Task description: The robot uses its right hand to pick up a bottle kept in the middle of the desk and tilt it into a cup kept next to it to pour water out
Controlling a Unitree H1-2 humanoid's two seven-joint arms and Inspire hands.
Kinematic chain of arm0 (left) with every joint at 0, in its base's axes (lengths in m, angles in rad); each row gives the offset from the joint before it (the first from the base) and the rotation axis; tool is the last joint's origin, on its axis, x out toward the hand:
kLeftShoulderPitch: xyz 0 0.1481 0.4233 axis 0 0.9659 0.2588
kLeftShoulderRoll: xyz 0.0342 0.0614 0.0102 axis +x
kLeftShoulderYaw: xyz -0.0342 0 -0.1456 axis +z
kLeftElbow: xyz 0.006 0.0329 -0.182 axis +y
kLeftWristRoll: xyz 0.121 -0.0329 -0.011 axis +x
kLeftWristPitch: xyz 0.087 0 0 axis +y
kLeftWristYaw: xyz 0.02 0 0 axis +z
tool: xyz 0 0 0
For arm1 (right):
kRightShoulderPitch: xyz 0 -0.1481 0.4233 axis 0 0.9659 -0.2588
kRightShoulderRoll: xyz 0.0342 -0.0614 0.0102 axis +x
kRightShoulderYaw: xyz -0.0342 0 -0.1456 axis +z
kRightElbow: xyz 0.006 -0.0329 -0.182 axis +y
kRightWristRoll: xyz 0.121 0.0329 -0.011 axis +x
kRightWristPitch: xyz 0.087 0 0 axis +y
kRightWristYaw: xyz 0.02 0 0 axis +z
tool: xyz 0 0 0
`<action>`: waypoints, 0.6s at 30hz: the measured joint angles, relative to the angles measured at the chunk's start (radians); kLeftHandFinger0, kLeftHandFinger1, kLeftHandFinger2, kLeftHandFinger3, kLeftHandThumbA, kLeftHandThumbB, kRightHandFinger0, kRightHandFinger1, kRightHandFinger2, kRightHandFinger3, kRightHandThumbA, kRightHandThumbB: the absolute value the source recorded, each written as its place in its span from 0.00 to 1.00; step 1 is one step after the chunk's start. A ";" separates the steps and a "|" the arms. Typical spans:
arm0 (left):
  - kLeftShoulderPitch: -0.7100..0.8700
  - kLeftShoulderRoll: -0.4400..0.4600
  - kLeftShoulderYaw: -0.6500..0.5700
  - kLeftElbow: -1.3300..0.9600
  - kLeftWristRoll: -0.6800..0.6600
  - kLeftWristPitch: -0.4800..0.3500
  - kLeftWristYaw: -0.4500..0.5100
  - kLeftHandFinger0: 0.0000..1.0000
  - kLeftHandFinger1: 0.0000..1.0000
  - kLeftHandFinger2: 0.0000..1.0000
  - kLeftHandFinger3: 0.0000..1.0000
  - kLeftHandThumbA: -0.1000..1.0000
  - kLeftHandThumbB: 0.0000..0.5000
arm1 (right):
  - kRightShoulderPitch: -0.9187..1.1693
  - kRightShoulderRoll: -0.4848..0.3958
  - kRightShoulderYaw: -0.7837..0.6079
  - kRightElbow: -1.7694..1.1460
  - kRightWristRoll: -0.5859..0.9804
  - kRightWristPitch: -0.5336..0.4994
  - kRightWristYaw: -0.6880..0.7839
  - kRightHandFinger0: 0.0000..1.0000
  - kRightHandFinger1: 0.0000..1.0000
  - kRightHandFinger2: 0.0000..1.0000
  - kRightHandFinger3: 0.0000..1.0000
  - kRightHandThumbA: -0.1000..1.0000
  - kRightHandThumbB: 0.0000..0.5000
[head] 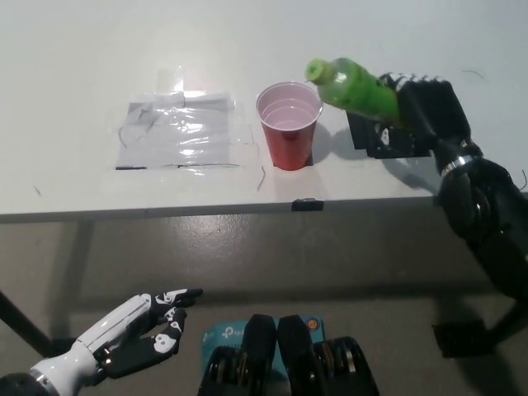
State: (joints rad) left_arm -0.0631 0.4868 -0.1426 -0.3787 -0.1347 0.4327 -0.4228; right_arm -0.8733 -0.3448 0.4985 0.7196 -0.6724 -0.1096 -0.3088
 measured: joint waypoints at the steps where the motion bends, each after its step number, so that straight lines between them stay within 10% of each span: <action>1: 0.000 0.000 0.000 0.000 0.000 0.000 -0.001 1.00 1.00 1.00 1.00 0.88 0.59 | -0.008 -0.001 0.007 -0.001 -0.010 -0.001 0.001 0.00 0.02 0.23 0.41 0.00 0.22; 5: -0.001 0.000 0.000 0.000 0.000 0.001 -0.004 1.00 1.00 1.00 1.00 0.88 0.59 | -0.038 -0.013 0.034 -0.002 -0.053 -0.022 0.003 0.00 0.02 0.22 0.38 0.00 0.38; 10: -0.005 0.001 0.000 0.000 0.000 0.002 -0.010 1.00 1.00 1.00 1.00 0.88 0.61 | -0.067 -0.060 0.054 0.000 -0.109 -0.039 0.003 0.00 0.02 0.25 0.31 0.00 0.25; 15: -0.005 0.001 0.000 0.000 0.001 0.005 -0.010 1.00 1.00 1.00 1.00 0.88 0.58 | -0.097 -0.127 0.096 -0.003 -0.190 -0.051 0.005 0.00 0.02 0.29 0.37 0.03 0.37; 18: -0.005 0.001 0.000 0.000 0.001 0.006 -0.011 1.00 1.00 1.00 1.00 0.88 0.57 | -0.114 -0.160 0.123 -0.002 -0.234 -0.059 0.004 0.00 0.03 0.34 0.27 0.06 0.10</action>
State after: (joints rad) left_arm -0.0685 0.4878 -0.1425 -0.3788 -0.1339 0.4382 -0.4335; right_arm -0.9873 -0.5048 0.6217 0.7172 -0.9059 -0.1688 -0.3049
